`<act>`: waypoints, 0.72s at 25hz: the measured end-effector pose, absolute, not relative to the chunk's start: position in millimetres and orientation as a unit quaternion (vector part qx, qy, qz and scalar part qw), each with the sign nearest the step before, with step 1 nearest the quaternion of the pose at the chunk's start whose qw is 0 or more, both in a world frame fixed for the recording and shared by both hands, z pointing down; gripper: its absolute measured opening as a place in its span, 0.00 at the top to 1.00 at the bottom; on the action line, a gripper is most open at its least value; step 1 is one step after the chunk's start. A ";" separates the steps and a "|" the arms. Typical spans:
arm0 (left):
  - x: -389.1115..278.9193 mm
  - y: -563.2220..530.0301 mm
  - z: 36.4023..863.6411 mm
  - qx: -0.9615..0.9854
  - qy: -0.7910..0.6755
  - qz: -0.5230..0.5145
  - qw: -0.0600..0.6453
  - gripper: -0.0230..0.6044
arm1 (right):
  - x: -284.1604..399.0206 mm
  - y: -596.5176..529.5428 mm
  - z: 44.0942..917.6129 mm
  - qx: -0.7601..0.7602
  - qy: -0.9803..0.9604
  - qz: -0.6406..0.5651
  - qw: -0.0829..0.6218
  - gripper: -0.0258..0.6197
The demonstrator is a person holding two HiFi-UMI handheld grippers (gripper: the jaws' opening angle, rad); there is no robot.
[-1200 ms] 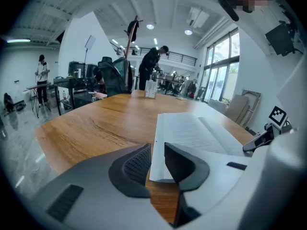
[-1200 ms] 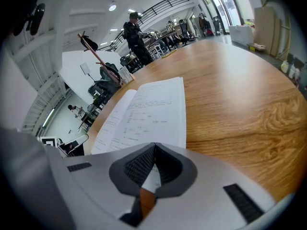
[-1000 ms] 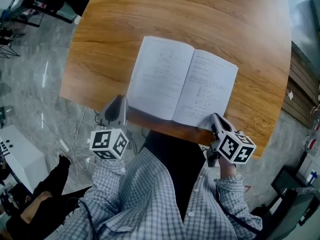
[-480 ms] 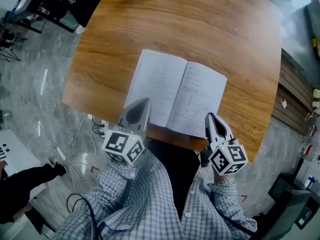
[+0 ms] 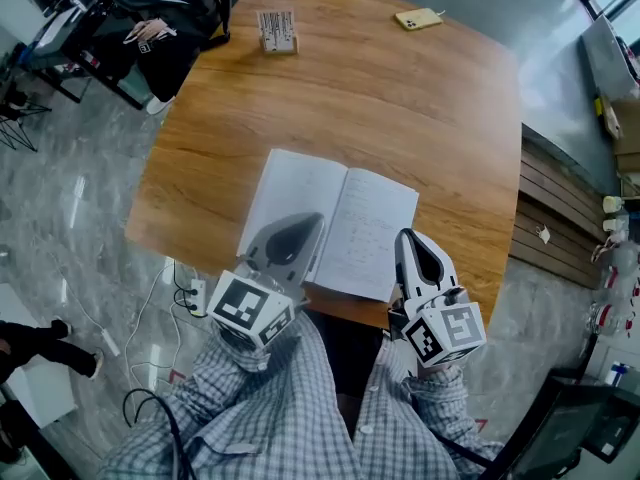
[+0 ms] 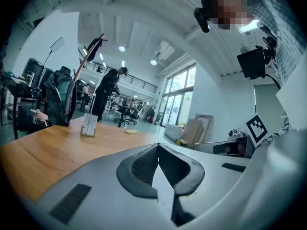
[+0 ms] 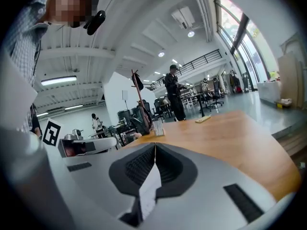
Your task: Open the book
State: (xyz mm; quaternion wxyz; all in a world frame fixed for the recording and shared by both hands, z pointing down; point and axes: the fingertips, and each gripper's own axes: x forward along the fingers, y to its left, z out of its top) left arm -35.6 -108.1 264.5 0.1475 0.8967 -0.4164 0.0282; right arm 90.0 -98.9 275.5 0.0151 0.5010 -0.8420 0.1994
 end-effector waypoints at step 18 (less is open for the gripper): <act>-6.1 -113.8 191.4 0.910 -0.404 -0.033 0.087 0.95 | 102.1 -102.0 209.6 0.497 -0.859 0.117 -0.038 0.93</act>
